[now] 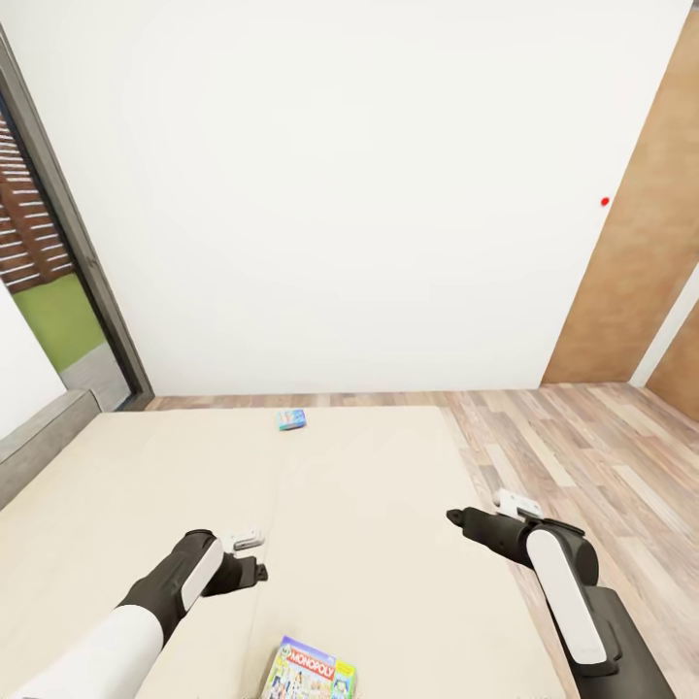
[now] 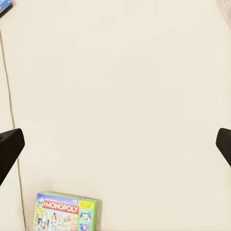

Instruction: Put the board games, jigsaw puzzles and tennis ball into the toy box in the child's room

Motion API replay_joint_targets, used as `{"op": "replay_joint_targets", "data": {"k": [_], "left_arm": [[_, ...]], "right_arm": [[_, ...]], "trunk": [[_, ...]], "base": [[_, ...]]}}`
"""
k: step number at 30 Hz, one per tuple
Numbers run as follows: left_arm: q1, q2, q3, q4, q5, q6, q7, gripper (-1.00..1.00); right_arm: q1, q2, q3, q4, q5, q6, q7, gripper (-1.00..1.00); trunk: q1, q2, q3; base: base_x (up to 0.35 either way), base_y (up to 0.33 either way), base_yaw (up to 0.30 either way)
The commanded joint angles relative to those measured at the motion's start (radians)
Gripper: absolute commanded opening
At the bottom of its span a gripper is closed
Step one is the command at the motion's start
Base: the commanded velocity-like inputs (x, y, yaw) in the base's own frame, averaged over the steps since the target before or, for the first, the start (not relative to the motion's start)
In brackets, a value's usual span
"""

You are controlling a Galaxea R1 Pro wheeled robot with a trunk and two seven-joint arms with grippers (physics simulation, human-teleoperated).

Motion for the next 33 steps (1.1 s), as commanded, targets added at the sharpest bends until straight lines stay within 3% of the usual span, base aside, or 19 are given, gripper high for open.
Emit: {"op": "replay_joint_targets", "data": {"k": [1, 7, 14, 18, 24, 33], "left_arm": [[-0.001, 0.002, -0.008, -0.002, 0.011, 0.007, 0.008, 1.0], [0.0, 0.005, -0.009, -0.001, 0.01, 0.016, 0.007, 1.0], [0.0, 0.008, -0.008, 0.025, 0.009, 0.018, 0.003, 1.0], [-0.001, 0.025, -0.007, 0.037, 0.01, 0.018, -0.007, 1.0], [-0.001, 0.054, -0.006, 0.044, 0.009, 0.017, -0.071, 1.0], [-0.001, 0.065, -0.008, 0.051, -0.004, 0.012, -0.148, 1.0]], "right_arm": [[-0.001, 0.0, 0.0, -0.004, -0.011, 0.005, -0.009, 1.0], [0.001, -0.002, 0.0, -0.03, -0.033, 0.021, 0.007, 1.0], [0.004, -0.014, 0.0, -0.049, -0.125, 0.047, 0.069, 1.0], [0.006, -0.018, -0.002, -0.052, -0.158, 0.051, 0.11, 1.0], [0.006, -0.021, -0.008, -0.054, -0.177, 0.053, 0.167, 1.0], [0.007, -0.022, -0.018, -0.054, -0.184, 0.055, 0.224, 1.0]], "trunk": [[0.001, -0.002, -0.004], [0.001, -0.002, -0.014], [0.001, -0.002, -0.025], [0.001, -0.002, -0.031], [0.001, -0.002, -0.041], [0.001, -0.002, -0.055]], "base": [[0.0, 0.0, 0.0], [0.0, 0.0, 0.0], [0.0, 0.0, 0.0], [0.0, 0.0, 0.0], [0.0, 0.0, 0.0], [0.0, 0.0, 0.0]]}}
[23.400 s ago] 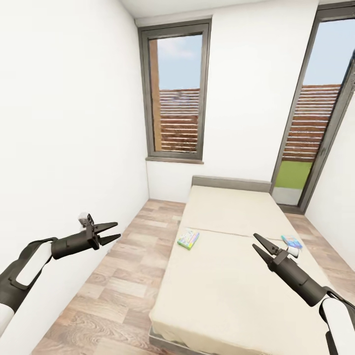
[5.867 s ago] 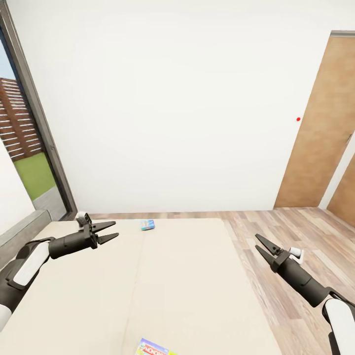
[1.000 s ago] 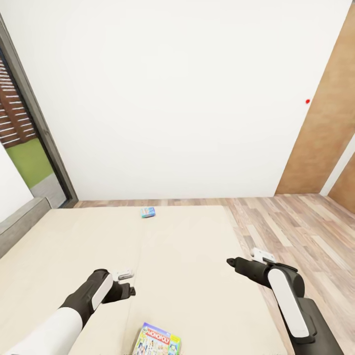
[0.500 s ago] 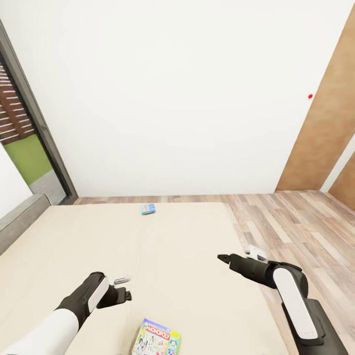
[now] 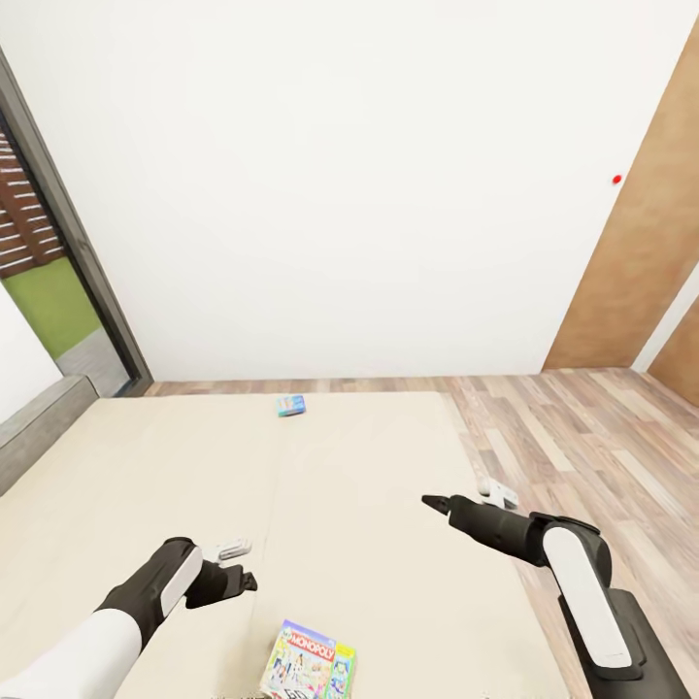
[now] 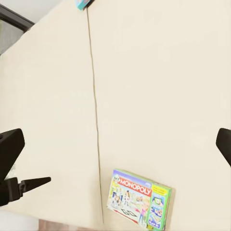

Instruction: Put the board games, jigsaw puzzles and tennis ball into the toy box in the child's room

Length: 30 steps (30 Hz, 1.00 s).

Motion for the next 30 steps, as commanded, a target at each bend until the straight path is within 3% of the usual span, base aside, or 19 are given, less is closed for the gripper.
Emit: {"op": "replay_joint_targets", "data": {"k": [1, 18, 30], "left_arm": [[-0.001, 0.001, -0.005, -0.001, -0.009, 0.002, -0.01, 1.0], [-0.001, 0.001, -0.006, 0.001, -0.027, -0.003, -0.027, 1.0], [0.0, -0.002, -0.009, 0.001, -0.028, -0.074, -0.052, 1.0]], "right_arm": [[-0.001, 0.0, -0.001, -0.001, -0.011, 0.004, -0.005, 1.0], [-0.001, -0.001, -0.004, -0.001, -0.012, 0.004, 0.023, 1.0], [-0.001, -0.001, -0.004, -0.001, -0.013, 0.005, 0.024, 1.0]], "trunk": [[0.001, -0.002, -0.004], [0.001, -0.002, -0.031], [0.001, -0.002, -0.05]], "base": [[0.0, 0.0, 0.0], [0.0, 0.0, 0.0], [0.0, 0.0, 0.0]]}}
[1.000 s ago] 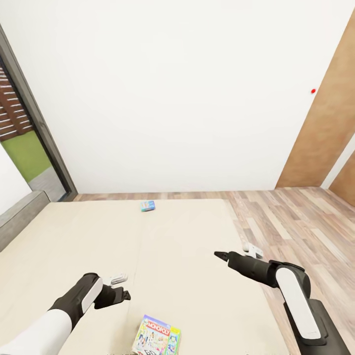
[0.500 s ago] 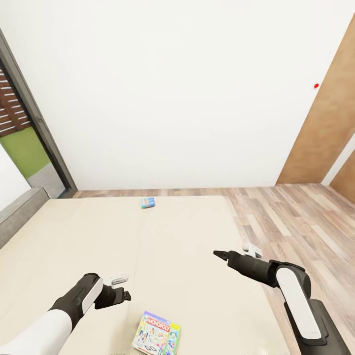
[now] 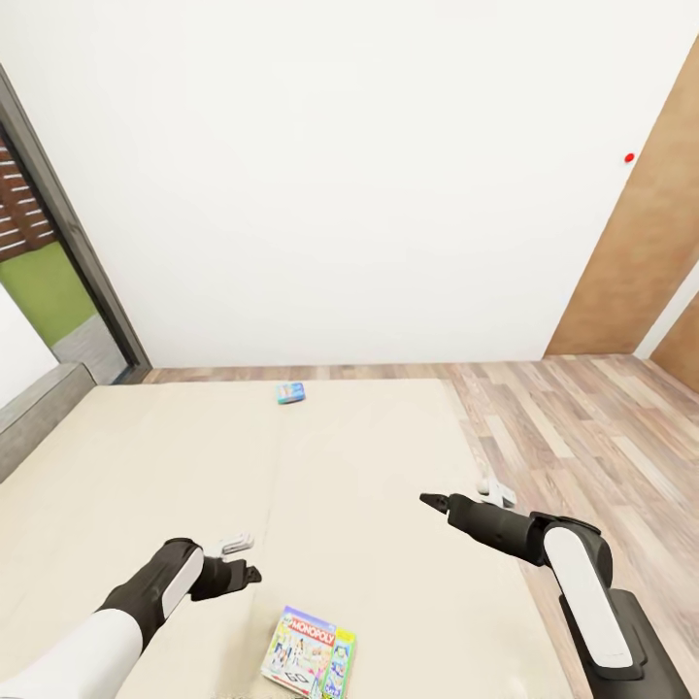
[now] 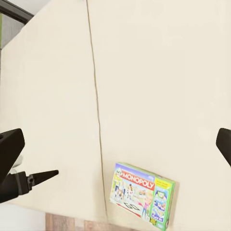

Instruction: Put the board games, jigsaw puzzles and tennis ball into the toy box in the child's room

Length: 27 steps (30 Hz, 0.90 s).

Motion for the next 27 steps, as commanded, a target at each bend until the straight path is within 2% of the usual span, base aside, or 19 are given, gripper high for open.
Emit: {"op": "replay_joint_targets", "data": {"k": [1, 3, 8, 15, 16, 19, 27], "left_arm": [[-0.001, 0.001, -0.004, -0.003, -0.004, -0.003, -0.007, 1.0], [-0.001, 0.003, -0.002, -0.006, -0.004, -0.005, -0.012, 1.0], [-0.002, 0.005, 0.001, -0.011, -0.008, -0.008, -0.078, 1.0], [-0.005, 0.009, 0.002, -0.012, -0.064, -0.01, -0.144, 1.0], [-0.005, 0.008, 0.002, -0.012, -0.084, -0.011, -0.154, 1.0], [-0.006, 0.006, 0.002, -0.012, -0.116, -0.014, -0.164, 1.0], [-0.006, 0.002, 0.003, -0.012, -0.14, -0.015, -0.172, 1.0]], "right_arm": [[-0.001, 0.0, 0.0, -0.001, -0.011, 0.004, -0.01, 1.0], [-0.001, 0.0, 0.0, -0.001, -0.011, 0.004, -0.01, 1.0], [-0.002, 0.0, 0.0, -0.001, -0.011, 0.004, -0.01, 1.0], [-0.002, 0.001, 0.0, -0.001, -0.011, 0.004, -0.01, 1.0], [-0.002, 0.001, 0.0, -0.001, -0.012, 0.004, -0.01, 1.0], [-0.002, 0.001, 0.001, -0.001, -0.012, 0.003, -0.011, 1.0], [0.0, 0.0, 0.0, -0.003, -0.012, 0.004, -0.009, 1.0]], "trunk": [[0.001, -0.002, -0.004], [0.001, -0.002, -0.007], [0.001, -0.002, -0.015], [0.001, -0.002, -0.026], [0.001, -0.002, -0.028], [0.001, -0.002, -0.033], [0.001, -0.002, -0.046]], "base": [[0.0, 0.0, 0.0], [0.0, 0.0, 0.0], [0.0, 0.0, 0.0], [0.0, 0.0, 0.0], [0.0, 0.0, 0.0], [0.0, 0.0, 0.0], [0.0, 0.0, 0.0]]}}
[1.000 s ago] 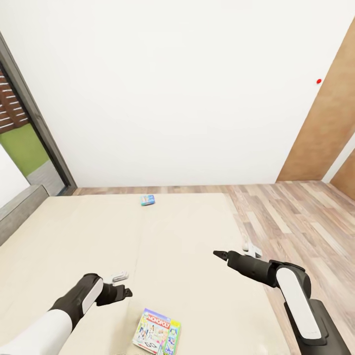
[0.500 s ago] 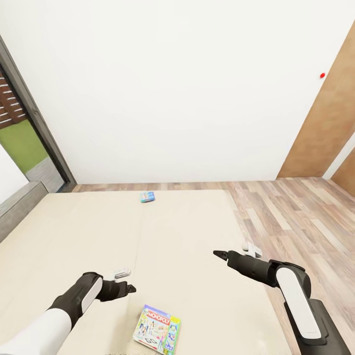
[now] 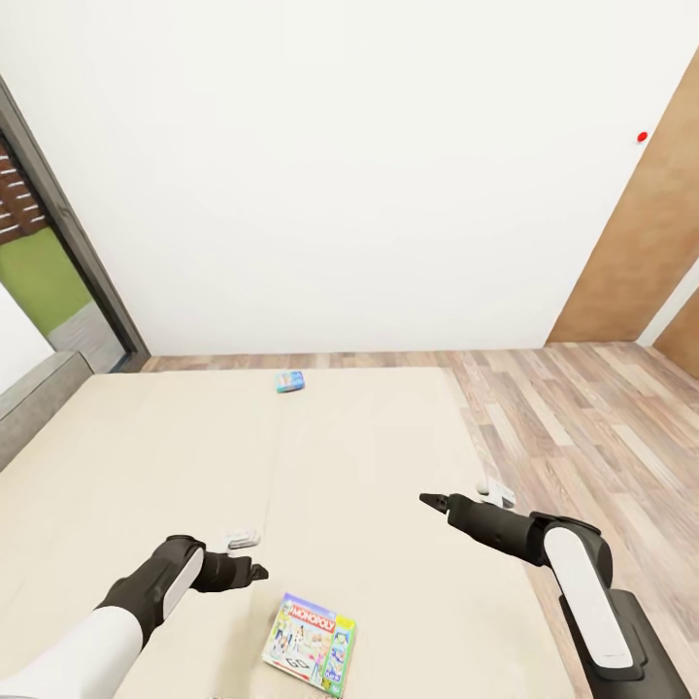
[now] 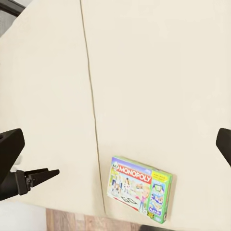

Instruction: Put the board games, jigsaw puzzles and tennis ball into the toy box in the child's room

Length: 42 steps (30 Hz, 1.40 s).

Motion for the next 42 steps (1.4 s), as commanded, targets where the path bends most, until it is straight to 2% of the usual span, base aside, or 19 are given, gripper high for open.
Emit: {"op": "replay_joint_targets", "data": {"k": [1, 3, 8, 10, 11, 12, 13, 17, 21, 26, 35, 42], "left_arm": [[-0.001, 0.001, -0.007, -0.001, 0.009, 0.005, 0.003, 1.0], [-0.001, 0.001, -0.007, -0.001, 0.008, 0.005, 0.002, 1.0], [-0.001, 0.003, -0.006, -0.001, 0.007, 0.006, -0.02, 1.0], [-0.001, 0.004, -0.006, -0.001, 0.007, 0.006, -0.04, 1.0], [-0.001, 0.006, -0.005, -0.001, 0.007, 0.006, -0.068, 1.0], [-0.001, 0.007, -0.006, -0.002, 0.006, 0.006, -0.085, 1.0], [-0.001, 0.009, -0.006, -0.002, 0.006, 0.006, -0.119, 1.0], [-0.001, 0.011, -0.006, -0.004, 0.004, 0.005, -0.196, 1.0], [-0.002, 0.012, -0.007, -0.013, 0.004, 0.005, -0.227, 1.0], [-0.002, 0.015, -0.008, -0.03, 0.003, 0.004, -0.245, 1.0], [-0.002, 0.026, -0.006, -0.071, 0.004, 0.005, -0.253, 1.0], [-0.003, 0.023, -0.004, -0.089, 0.003, 0.005, -0.247, 1.0]], "right_arm": [[0.0, 0.0, 0.0, -0.001, -0.011, 0.004, -0.009, 1.0], [0.0, -0.001, -0.001, -0.002, -0.011, 0.004, 0.0, 1.0], [0.004, -0.007, -0.019, -0.002, -0.027, 0.007, 0.133, 1.0], [0.006, -0.015, -0.034, -0.003, -0.039, 0.013, 0.218, 1.0], [0.009, -0.025, -0.049, -0.003, -0.047, 0.013, 0.309, 1.0], [0.01, -0.031, -0.054, -0.003, -0.049, 0.013, 0.356, 1.0], [0.012, -0.04, -0.062, -0.004, -0.051, 0.013, 0.443, 1.0], [0.014, -0.055, -0.076, -0.004, -0.053, 0.013, 0.581, 1.0], [0.014, -0.059, -0.097, -0.003, -0.053, 0.013, 0.623, 1.0], [0.014, -0.06, -0.118, -0.003, -0.054, 0.013, 0.645, 1.0], [0.013, -0.061, -0.125, -0.003, -0.054, 0.013, 0.651, 1.0], [0.012, -0.06, -0.125, -0.002, -0.054, 0.013, 0.652, 1.0]], "trunk": [[0.001, -0.002, -0.004], [0.001, -0.002, -0.007], [0.001, -0.002, -0.015], [0.001, -0.002, -0.018], [0.001, -0.002, -0.02], [0.001, -0.002, -0.021], [0.001, -0.002, -0.023], [0.001, -0.002, -0.029], [0.001, -0.002, -0.036], [0.001, -0.002, -0.044], [0.001, -0.002, -0.058], [0.001, -0.002, -0.07]], "base": [[0.0, 0.0, 0.0], [0.0, 0.0, 0.0], [0.0, 0.0, 0.0], [0.0, 0.0, 0.0], [0.0, 0.0, 0.0], [0.0, 0.0, 0.0], [0.0, 0.0, 0.0], [0.0, 0.0, 0.0], [0.0, 0.0, 0.0], [0.0, 0.0, 0.0], [0.0, 0.0, 0.0], [0.0, 0.0, 0.0]]}}
